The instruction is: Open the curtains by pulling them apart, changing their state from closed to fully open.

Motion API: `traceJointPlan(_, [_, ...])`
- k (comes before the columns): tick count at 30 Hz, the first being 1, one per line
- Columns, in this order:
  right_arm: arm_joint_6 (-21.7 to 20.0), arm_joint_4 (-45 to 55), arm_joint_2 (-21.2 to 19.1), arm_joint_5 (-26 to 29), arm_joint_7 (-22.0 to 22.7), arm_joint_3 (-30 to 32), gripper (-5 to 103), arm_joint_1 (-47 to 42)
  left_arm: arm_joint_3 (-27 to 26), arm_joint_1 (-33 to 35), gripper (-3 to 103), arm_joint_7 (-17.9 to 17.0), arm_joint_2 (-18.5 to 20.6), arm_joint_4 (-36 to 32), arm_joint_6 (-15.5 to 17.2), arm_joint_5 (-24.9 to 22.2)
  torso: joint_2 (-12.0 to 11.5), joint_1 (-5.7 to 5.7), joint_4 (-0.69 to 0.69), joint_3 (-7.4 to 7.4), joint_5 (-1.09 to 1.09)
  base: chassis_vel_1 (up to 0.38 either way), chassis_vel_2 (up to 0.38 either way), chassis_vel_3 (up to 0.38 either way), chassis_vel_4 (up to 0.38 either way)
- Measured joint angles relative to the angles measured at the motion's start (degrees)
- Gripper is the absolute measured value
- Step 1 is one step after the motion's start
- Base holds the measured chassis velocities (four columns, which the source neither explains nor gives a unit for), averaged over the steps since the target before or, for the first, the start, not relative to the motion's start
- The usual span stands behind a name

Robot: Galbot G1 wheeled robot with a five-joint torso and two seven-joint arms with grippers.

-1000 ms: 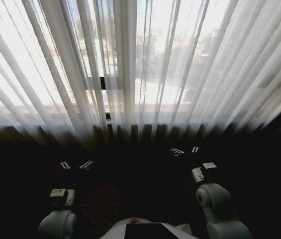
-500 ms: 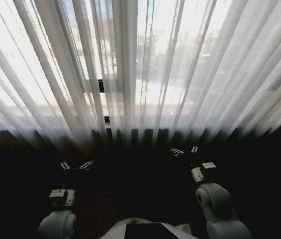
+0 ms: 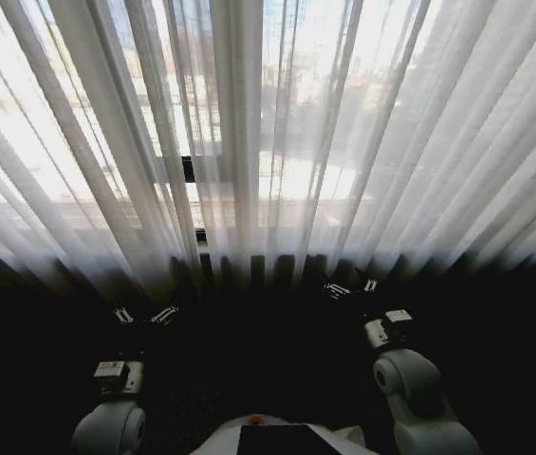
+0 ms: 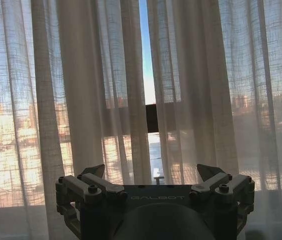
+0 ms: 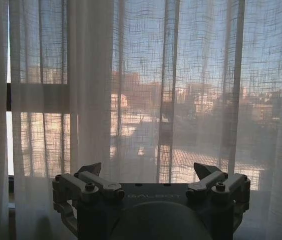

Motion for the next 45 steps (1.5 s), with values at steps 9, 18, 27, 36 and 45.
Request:
traceJointPlan(9, [0.0, -0.1, 0.2, -0.1, -0.1, -0.2, 100, 0.0, 0.0, 0.1, 100, 0.1, 0.0, 0.4, -0.7, 0.2, 0.0, 0.0, -0.01, 0.0, 0.0, -0.159, 0.148, 0.145, -0.153])
traceJointPlan(18, [0.0, 0.0, 0.2, -0.1, -0.1, -0.3, 100, -0.1, 0.0, 0.1, 100, 0.1, 0.0, 0.5, -1.0, 0.2, 0.0, 0.0, 0.0, 0.0, 0.0, -0.147, 0.16, 0.156, -0.154])
traceJointPlan(27, [0.1, 0.0, 0.3, -0.2, -0.1, -0.3, 100, -0.3, 0.1, 0.2, 100, 0.1, -0.1, 0.7, -1.4, 0.4, 0.0, -0.01, 0.0, 0.0, 0.01, -0.156, 0.134, 0.153, -0.132])
traceJointPlan(36, [0.1, 0.1, 0.3, -0.2, -0.1, -0.3, 100, -0.3, 0.2, 0.3, 100, 0.1, -0.3, 0.8, -1.6, 0.5, 0.0, 0.0, 0.0, 0.0, 0.0, -0.154, 0.153, 0.143, -0.156])
traceJointPlan(45, [0.3, 0.1, 0.3, -0.3, -0.1, -0.4, 100, -0.4, 0.2, 0.4, 100, 0.1, -0.3, 1.0, -2.2, 0.7, 0.0, 0.0, 0.0, 0.0, 0.01, -0.153, 0.155, 0.153, -0.163])
